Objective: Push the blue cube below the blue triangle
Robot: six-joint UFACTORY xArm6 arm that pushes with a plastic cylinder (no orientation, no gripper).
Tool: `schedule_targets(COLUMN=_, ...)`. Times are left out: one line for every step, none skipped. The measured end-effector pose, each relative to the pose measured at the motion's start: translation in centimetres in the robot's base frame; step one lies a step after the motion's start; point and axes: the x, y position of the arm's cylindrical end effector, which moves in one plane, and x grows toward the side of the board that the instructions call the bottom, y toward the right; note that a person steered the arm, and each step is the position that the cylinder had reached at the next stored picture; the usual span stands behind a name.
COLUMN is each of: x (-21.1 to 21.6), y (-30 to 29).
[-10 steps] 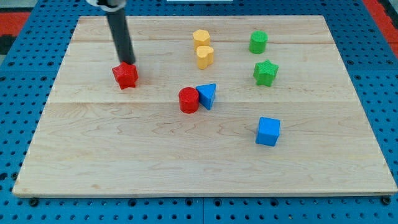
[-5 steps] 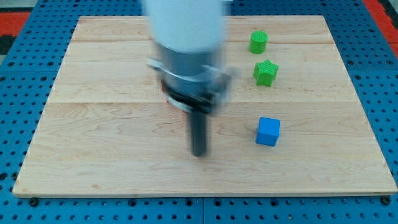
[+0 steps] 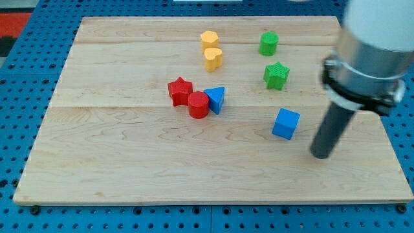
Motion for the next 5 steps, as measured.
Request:
schedule_targets(x=-3.5, y=0.3)
schedule_targets(x=-5.7, y=-4.5)
schedule_targets(x=-7.0, y=-11.8)
schedule_targets(x=-7.4, y=-12.5)
schedule_targets(x=-5.6, y=-7.7)
